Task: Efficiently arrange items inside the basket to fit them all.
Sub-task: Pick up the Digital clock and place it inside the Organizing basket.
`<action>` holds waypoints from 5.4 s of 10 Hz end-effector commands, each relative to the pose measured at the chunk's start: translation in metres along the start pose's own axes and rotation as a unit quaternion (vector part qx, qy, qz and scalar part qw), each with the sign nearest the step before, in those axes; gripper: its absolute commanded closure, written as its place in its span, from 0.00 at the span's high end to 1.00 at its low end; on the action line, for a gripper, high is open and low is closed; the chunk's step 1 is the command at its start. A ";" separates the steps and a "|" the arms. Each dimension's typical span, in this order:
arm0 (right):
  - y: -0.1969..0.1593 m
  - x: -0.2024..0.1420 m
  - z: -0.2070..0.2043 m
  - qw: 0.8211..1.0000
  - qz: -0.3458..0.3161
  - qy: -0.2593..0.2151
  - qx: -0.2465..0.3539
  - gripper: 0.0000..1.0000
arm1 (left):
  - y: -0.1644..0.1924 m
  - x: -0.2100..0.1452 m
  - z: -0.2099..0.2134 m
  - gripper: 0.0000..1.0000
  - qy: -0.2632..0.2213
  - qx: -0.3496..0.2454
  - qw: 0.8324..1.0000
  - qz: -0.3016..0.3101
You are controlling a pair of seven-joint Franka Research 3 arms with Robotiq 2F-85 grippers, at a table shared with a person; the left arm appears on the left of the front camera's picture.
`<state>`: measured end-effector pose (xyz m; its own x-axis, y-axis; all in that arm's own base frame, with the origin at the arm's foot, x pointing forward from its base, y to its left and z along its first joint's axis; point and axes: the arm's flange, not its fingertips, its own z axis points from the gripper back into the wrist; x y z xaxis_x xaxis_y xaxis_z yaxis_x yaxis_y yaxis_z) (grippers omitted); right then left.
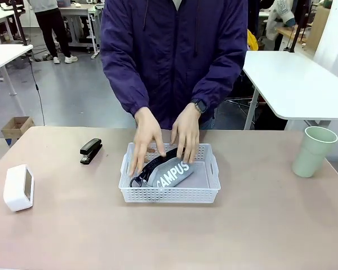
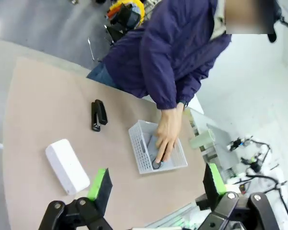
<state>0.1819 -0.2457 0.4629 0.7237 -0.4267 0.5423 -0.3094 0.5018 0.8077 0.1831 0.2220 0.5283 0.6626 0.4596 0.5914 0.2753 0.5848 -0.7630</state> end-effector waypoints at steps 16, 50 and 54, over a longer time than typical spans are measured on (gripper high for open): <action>-0.055 -0.013 -0.006 0.997 -0.075 -0.022 0.018 1.00 | 0.040 0.001 -0.024 1.00 0.040 0.053 0.991 0.118; -0.055 -0.013 -0.006 0.997 -0.075 -0.022 0.018 1.00 | 0.059 -0.064 -0.281 1.00 0.345 0.459 0.817 0.061; -0.055 -0.013 -0.006 0.997 -0.075 -0.022 0.018 1.00 | 0.060 -0.058 -0.280 1.00 0.245 0.520 0.791 0.209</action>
<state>0.1908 -0.2617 0.4078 0.7507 -0.5279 0.3972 -0.1953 0.3970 0.8968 0.3800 0.0564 0.3874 0.8173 0.5746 -0.0429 -0.5757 0.8113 -0.1015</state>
